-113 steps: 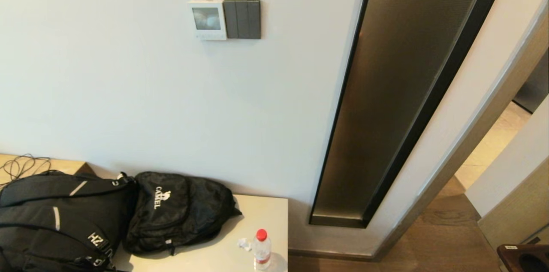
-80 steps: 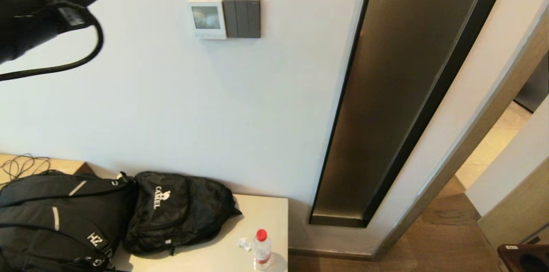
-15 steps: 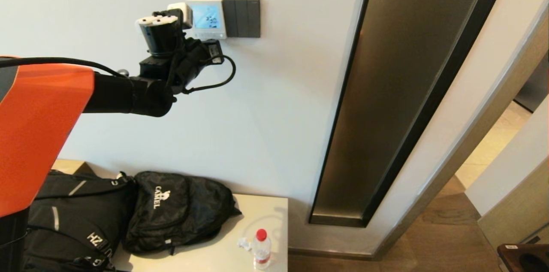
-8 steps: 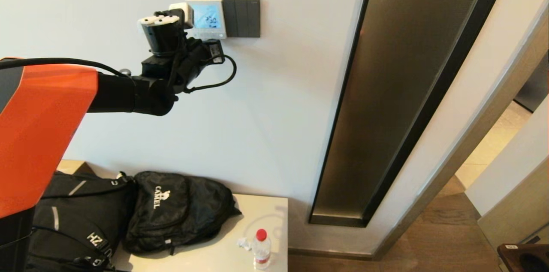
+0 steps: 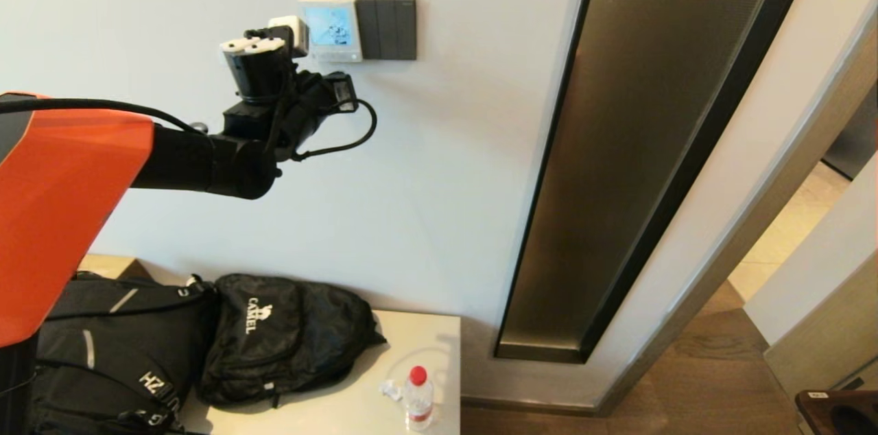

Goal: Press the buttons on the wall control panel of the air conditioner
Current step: Press the temperature increase button

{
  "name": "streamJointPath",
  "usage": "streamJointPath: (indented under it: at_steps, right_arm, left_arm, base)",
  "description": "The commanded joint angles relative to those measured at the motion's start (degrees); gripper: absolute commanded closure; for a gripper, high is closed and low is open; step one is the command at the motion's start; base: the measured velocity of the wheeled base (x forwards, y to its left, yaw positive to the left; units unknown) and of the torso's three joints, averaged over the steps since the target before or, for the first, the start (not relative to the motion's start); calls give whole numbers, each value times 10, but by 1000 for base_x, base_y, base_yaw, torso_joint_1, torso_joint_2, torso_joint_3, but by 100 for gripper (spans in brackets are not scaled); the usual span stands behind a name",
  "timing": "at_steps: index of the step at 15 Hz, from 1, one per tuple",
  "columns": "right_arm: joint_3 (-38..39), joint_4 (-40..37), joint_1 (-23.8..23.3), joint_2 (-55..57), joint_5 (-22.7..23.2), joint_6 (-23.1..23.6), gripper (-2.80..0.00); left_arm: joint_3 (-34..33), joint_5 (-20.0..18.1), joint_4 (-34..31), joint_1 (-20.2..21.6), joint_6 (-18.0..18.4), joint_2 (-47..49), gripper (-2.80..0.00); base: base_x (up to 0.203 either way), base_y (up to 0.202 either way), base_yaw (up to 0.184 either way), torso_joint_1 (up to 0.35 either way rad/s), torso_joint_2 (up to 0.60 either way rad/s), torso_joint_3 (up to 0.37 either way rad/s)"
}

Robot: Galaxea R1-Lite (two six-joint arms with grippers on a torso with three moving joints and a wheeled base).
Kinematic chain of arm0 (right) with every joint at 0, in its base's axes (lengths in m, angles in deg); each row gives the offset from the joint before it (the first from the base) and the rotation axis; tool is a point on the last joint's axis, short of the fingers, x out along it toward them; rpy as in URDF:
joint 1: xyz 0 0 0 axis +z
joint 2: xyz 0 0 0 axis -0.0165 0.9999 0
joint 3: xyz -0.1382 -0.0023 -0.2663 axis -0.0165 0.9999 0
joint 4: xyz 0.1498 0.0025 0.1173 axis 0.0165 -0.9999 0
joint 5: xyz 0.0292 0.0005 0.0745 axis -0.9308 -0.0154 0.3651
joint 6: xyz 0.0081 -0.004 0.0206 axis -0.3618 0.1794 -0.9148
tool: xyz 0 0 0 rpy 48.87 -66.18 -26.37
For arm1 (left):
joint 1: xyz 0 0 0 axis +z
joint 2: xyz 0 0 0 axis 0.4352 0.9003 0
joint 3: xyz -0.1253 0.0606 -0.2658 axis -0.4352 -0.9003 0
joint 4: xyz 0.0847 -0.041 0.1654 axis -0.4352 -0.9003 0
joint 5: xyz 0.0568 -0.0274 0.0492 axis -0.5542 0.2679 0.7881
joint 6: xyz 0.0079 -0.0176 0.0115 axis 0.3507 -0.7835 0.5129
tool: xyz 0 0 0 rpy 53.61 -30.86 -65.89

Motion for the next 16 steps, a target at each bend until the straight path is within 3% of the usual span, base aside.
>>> streamJointPath:
  at_steps: [1,16]
  right_arm:
    - [0,0,0,1,0,0,0]
    - [0,0,0,1,0,1,0]
  left_arm:
    - [8,-1,-2,0,0,-12,0]
    - [94,-4,-49,1,-1,38,0]
  base:
    - [0,0,0,0,0,0]
    - [0,0,0,0,0,0]
